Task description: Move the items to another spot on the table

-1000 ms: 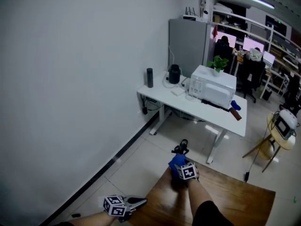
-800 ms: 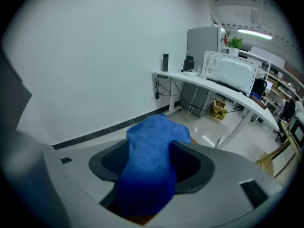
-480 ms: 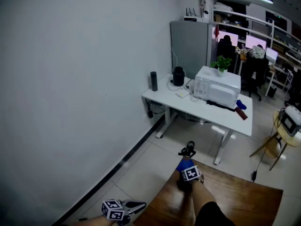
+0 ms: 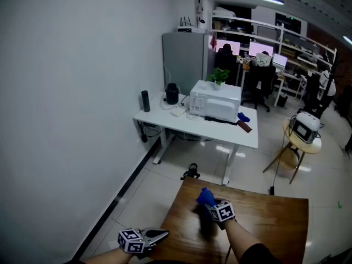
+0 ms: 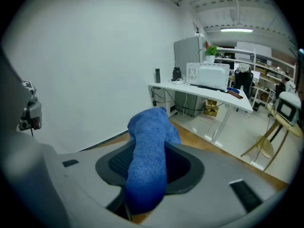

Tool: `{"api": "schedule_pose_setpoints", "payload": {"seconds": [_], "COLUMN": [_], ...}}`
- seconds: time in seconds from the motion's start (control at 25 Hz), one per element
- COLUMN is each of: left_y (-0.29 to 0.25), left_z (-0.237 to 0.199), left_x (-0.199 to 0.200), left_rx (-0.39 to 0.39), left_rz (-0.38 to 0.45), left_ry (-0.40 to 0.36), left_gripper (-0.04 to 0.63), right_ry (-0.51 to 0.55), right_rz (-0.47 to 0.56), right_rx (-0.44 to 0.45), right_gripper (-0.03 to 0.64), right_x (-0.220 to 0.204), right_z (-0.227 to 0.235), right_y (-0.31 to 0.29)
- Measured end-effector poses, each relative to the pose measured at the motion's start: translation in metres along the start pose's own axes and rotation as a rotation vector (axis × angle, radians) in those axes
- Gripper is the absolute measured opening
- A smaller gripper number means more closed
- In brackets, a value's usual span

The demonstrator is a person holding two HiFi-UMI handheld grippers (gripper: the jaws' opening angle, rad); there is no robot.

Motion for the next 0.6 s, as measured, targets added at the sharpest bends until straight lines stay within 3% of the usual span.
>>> {"api": "schedule_pose_setpoints", "payload": {"seconds": [0.2,0.48,0.6], "left_y": [-0.067,-0.170,-0.200], "left_z": [0.062,0.189,0.228], "left_x": [0.000,-0.002,-0.008], "left_rx": [-0.049,-0.126,-0.191], "left_rz": [-0.004,0.031,0.015], "left_ry": [-0.071,-0.105,-0.111], "left_gripper": [-0.008,-0.008,-0.008], "right_ry": [-0.027,-0.011,-0.060], "right_rz": [0.042,0.001,-0.007], "right_rx": [-0.009,-0.025,-0.059], "right_gripper": [0.158,0.158,0.158], "right_x": [-0.046,-0.156,-0.206], "right_z": [0.025,0.060,0.071], "right_y": [0.101,0.246,0.300]}}
Point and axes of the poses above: the fingertips, and each gripper's own axes: y backward along the fingers, z to its right, x out of its top, the point moved 4 cm from there along y, backward along the fingers, and after that the axes turned 8 degrees about -y, right-handed, at the moved point
